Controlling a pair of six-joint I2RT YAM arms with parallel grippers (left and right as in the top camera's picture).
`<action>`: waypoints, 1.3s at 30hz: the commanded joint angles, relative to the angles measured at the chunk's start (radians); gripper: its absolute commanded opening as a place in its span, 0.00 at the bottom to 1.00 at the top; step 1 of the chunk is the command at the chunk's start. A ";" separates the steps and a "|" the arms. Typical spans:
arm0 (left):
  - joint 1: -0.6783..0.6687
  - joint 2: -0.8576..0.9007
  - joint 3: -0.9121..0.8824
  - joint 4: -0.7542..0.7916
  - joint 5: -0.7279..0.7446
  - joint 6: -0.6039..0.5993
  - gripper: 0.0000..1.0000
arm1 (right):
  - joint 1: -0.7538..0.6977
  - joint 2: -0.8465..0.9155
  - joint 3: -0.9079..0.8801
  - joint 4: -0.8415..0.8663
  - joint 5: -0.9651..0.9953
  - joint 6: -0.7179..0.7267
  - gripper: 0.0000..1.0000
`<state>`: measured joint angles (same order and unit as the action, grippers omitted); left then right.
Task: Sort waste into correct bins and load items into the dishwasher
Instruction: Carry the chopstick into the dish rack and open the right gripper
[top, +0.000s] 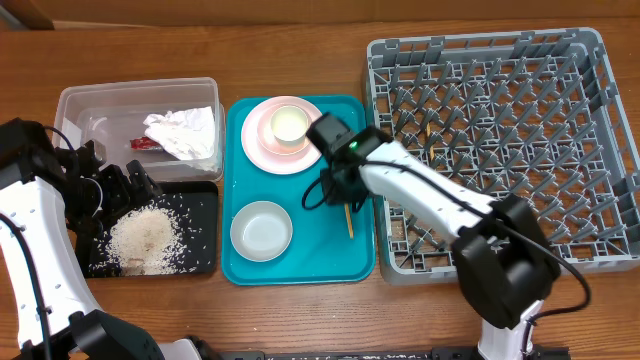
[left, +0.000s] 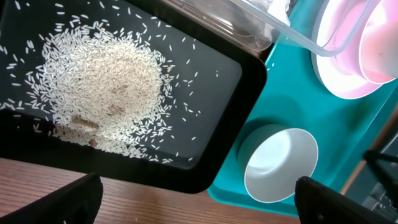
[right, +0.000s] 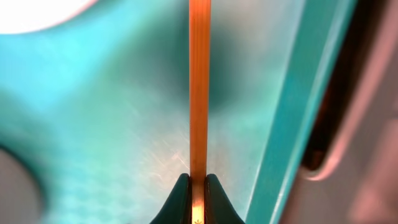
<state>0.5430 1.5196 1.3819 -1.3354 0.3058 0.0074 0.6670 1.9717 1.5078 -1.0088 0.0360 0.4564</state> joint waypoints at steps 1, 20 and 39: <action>-0.008 -0.005 0.020 0.002 -0.002 0.015 1.00 | -0.057 -0.113 0.095 -0.024 0.007 0.008 0.04; -0.008 -0.005 0.020 0.002 -0.002 0.015 1.00 | -0.486 -0.174 0.113 -0.194 0.006 -0.309 0.04; -0.008 -0.005 0.020 0.002 -0.002 0.015 1.00 | -0.520 -0.174 -0.029 -0.119 0.007 -0.383 0.25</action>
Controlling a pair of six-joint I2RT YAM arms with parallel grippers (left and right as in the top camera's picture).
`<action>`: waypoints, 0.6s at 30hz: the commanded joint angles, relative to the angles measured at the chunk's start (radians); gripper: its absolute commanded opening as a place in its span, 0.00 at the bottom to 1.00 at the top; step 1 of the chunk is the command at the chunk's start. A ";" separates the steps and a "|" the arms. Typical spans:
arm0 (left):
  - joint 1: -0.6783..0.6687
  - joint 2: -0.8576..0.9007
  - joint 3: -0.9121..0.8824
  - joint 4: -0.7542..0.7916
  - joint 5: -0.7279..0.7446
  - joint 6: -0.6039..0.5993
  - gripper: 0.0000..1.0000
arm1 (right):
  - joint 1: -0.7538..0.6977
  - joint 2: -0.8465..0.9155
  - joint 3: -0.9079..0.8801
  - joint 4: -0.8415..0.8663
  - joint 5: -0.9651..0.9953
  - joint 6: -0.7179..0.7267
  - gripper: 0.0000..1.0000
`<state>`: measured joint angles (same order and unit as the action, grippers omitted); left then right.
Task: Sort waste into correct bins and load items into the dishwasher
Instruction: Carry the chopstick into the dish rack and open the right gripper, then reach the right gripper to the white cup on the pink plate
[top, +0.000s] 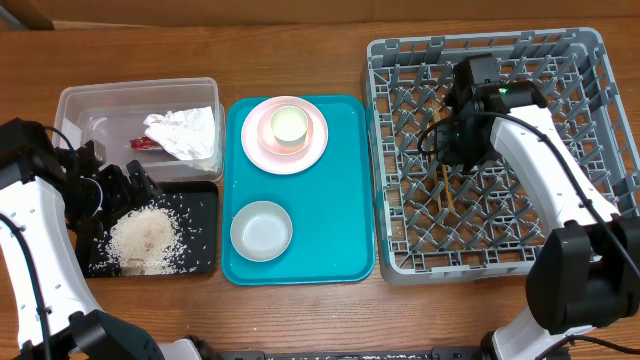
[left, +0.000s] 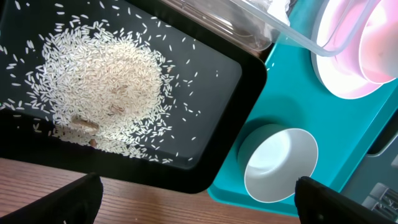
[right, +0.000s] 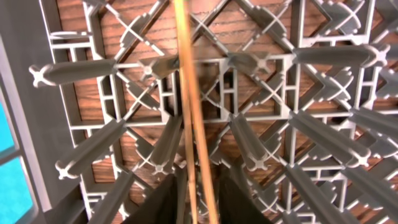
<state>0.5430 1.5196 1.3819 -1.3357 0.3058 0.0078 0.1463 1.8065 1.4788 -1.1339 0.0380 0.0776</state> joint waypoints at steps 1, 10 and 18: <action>-0.008 -0.005 0.020 0.002 -0.002 0.015 1.00 | 0.001 -0.009 0.000 0.006 0.005 -0.005 0.26; -0.008 -0.005 0.020 0.002 -0.002 0.015 1.00 | 0.004 -0.009 0.000 0.010 -0.264 -0.004 0.33; -0.008 -0.005 0.020 0.002 -0.002 0.015 1.00 | 0.027 -0.009 0.000 0.007 -0.492 -0.001 0.35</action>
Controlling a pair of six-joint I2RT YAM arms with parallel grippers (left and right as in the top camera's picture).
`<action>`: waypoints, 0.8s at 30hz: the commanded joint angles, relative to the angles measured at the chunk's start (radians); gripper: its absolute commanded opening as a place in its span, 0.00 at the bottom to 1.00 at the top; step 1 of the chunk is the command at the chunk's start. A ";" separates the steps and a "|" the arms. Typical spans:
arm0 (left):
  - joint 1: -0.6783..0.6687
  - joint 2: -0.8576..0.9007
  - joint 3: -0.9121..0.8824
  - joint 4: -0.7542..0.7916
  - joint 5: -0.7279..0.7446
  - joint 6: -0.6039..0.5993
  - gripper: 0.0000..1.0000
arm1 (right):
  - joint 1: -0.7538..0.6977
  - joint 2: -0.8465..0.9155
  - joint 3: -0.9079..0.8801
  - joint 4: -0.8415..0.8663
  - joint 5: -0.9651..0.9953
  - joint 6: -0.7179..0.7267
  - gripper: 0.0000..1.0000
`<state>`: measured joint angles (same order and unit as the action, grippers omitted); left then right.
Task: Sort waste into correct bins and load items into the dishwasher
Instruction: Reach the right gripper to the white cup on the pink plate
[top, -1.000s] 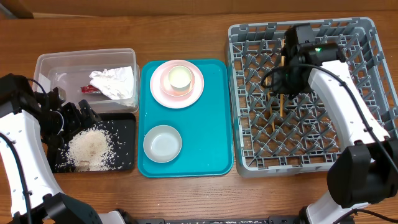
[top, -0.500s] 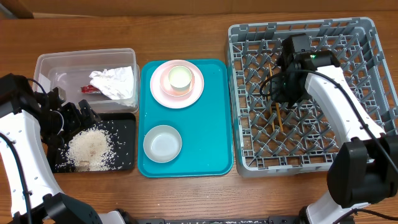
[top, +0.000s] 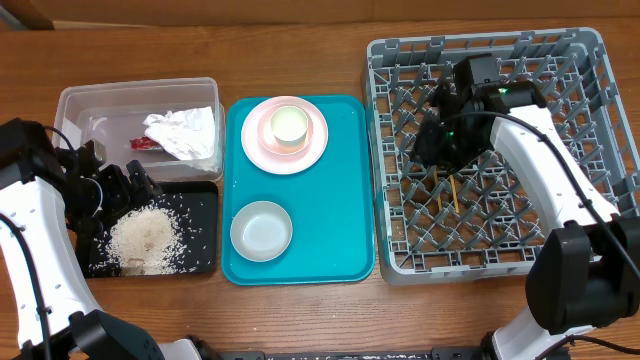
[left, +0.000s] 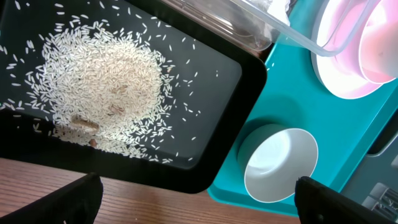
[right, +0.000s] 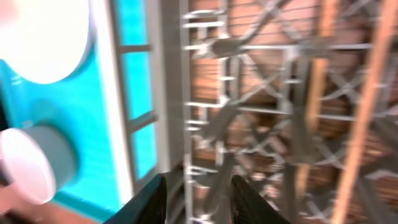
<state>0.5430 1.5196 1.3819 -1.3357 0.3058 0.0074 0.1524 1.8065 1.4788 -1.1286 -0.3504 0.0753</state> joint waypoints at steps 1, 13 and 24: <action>-0.008 -0.005 0.020 0.002 -0.002 0.015 1.00 | 0.030 -0.009 0.000 0.002 -0.103 0.002 0.35; -0.008 -0.005 0.020 0.002 -0.002 0.015 1.00 | 0.247 -0.009 0.000 0.088 0.009 0.003 0.35; -0.008 -0.005 0.020 0.002 -0.002 0.015 1.00 | 0.470 -0.009 0.091 0.165 0.212 0.005 0.47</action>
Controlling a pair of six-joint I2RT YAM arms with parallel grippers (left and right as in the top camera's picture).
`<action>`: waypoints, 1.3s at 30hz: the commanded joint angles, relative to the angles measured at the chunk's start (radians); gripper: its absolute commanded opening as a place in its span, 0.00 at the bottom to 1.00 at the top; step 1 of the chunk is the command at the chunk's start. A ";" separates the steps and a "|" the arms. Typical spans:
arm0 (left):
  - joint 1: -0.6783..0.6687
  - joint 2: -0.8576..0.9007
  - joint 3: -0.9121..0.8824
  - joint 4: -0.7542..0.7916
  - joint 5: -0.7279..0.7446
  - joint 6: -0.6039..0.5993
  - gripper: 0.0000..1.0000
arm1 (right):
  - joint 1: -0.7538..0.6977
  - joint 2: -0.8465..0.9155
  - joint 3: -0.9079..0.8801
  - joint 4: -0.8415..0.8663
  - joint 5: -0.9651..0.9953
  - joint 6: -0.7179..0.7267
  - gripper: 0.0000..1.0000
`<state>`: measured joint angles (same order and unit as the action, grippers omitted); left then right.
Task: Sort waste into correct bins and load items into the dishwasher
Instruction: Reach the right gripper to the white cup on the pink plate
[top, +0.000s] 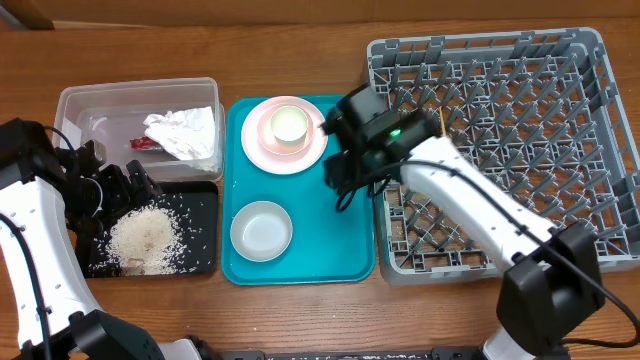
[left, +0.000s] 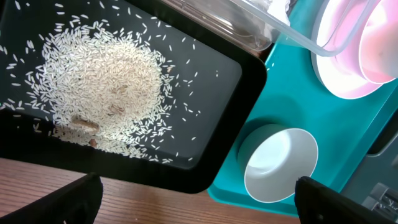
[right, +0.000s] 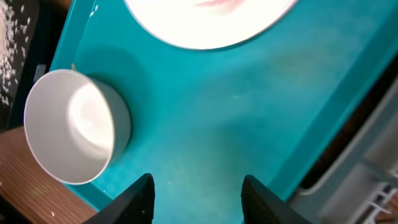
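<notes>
My right gripper (top: 341, 178) hangs open over the right side of the teal tray (top: 330, 240), and nothing lies between its fingers (right: 134, 200). A white bowl (right: 74, 127) stands on the tray to its left, and the same white bowl (top: 262, 230) sits at the tray's front. A pink plate (top: 285, 135) with a cup (top: 288, 124) on it is at the tray's back. The grey dish rack (top: 480, 45) is on the right. My left gripper (left: 199, 208) is open wide beside the black tray of rice (left: 106, 93). The chopsticks are hidden under my right arm.
Behind the black rice tray (top: 150, 240) stands a clear bin (top: 140, 115) holding crumpled paper and a red scrap. The rack's near wall (right: 373, 180) runs close along the teal tray's right edge.
My right gripper was open over the dish rack's left part and is now over the teal tray, still open with nothing in it. The left arm has not moved.
My right gripper was shut on a chopstick lying on the teal tray. Then it was down among the rack's pegs with the chopsticks between its fingers. Then it was open and the chopsticks lay in the rack. Now it is over the tray.
</notes>
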<state>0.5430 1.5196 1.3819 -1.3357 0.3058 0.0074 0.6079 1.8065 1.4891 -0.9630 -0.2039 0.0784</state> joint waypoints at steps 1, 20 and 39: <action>-0.008 -0.005 0.020 0.002 -0.002 0.015 1.00 | 0.019 -0.009 0.111 -0.010 0.066 0.001 0.47; -0.008 -0.005 0.020 0.002 -0.002 0.015 1.00 | 0.051 0.217 0.522 0.067 0.151 -0.199 0.46; -0.008 -0.005 0.020 0.002 -0.002 0.015 1.00 | 0.082 0.455 0.515 0.102 0.150 -0.271 0.37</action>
<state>0.5430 1.5196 1.3819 -1.3357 0.3054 0.0078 0.6888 2.2345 2.0045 -0.8680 -0.0612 -0.1791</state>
